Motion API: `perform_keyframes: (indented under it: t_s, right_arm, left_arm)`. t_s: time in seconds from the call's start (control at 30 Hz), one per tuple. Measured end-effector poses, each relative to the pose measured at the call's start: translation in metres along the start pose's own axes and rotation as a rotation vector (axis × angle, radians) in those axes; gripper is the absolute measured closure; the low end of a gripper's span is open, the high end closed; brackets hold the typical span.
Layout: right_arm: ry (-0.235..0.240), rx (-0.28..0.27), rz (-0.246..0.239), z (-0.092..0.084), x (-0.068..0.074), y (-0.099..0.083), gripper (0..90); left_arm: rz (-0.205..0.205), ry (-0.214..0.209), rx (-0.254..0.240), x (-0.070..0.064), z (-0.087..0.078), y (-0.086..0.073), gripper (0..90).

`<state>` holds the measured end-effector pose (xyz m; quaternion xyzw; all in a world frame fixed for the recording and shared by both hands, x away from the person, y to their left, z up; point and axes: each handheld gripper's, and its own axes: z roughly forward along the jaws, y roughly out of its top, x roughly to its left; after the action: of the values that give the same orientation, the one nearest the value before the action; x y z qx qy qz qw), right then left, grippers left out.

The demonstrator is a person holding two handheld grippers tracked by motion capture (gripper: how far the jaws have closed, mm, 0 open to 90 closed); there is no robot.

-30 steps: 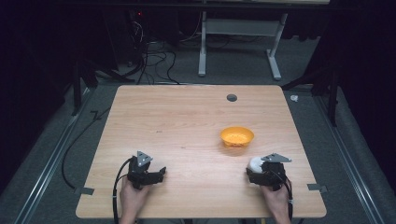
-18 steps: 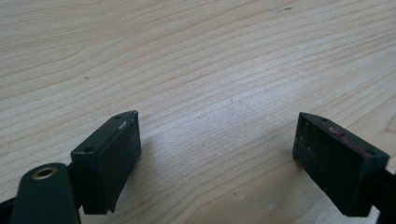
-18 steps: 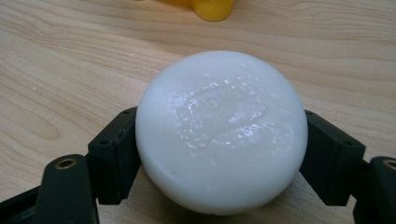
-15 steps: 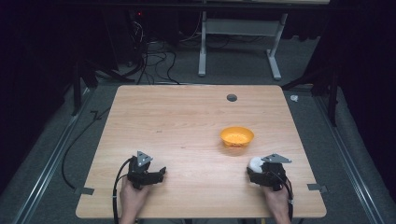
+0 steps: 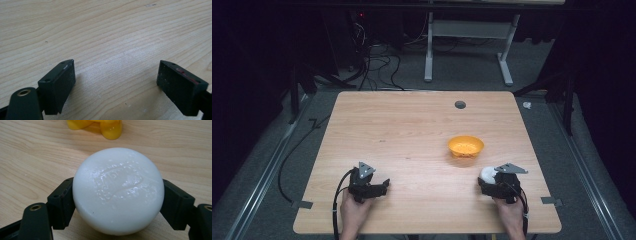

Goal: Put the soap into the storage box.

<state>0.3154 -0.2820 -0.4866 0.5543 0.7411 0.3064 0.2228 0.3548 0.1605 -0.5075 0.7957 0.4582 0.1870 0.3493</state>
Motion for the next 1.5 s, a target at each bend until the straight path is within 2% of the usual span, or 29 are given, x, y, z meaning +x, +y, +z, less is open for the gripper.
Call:
perform_keyframes:
  t_s: [0.83,1.5]
  right_arm:
    - [0.037,-0.056,-0.027,-0.019,0.003,0.027,24.4]
    - [0.084,-0.075,-0.066,-0.021,0.014,0.059,24.4]
  left_arm:
    - [0.000,-0.001,-0.001,0.000,0.000,0.000,15.8]
    - [0.000,-0.001,-0.001,0.000,0.000,0.000,15.7]
